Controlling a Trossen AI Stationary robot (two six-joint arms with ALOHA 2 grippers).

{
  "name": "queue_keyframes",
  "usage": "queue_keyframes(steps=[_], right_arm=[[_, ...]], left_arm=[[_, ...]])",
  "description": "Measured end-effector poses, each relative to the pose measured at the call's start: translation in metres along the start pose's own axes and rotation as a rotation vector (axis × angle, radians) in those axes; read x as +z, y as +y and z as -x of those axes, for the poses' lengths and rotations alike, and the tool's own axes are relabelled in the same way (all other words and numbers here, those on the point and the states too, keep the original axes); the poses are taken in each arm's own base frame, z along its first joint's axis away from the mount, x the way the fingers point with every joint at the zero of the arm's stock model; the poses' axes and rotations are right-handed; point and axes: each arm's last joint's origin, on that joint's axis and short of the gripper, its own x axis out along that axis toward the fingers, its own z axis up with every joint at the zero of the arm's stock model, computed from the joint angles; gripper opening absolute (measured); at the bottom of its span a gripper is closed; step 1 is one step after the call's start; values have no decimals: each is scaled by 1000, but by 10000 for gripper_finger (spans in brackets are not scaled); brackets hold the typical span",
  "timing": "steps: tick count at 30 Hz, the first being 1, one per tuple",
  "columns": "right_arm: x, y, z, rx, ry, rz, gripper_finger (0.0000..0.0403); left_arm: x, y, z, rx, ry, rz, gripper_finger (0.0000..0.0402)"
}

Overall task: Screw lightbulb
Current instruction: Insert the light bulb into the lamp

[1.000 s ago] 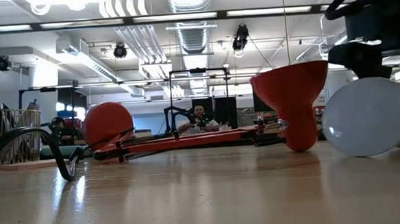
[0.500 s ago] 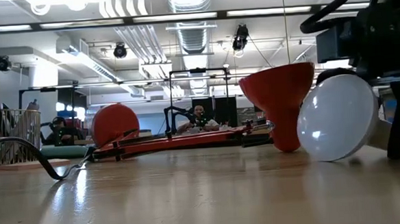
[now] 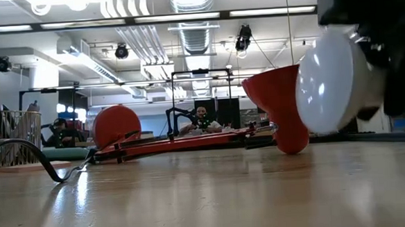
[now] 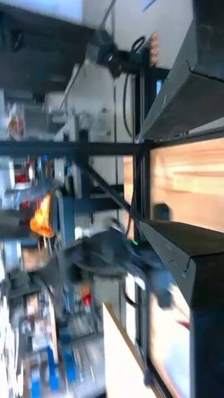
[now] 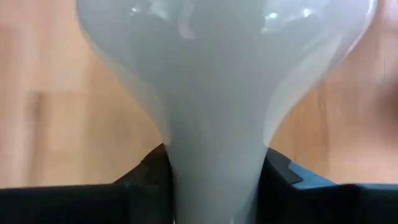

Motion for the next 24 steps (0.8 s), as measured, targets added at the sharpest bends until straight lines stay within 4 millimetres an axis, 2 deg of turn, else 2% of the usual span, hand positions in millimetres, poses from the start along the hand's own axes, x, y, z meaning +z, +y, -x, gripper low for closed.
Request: queue_keyframes(steps=[4,7,12,15,19,24], right_arm=[[5,-1,21,46,-73,-20,141],[13,-2,43,108,-179,-40,145],[26,-8,82,210,-390,-63,130],[32,-16,97,179,-504,-64,130],[39,-31,99,38,-567,-62,138],[45,-49,81,-16,-648,-93,130]], left_arm=[[-5,-8,21,182,11,21,215],[-11,-9,28,240,17,33,215],[-17,-4,22,269,14,80,215],[-24,6,11,289,16,112,215],[-33,22,-12,265,32,140,215],[-46,41,-31,246,70,65,215]])
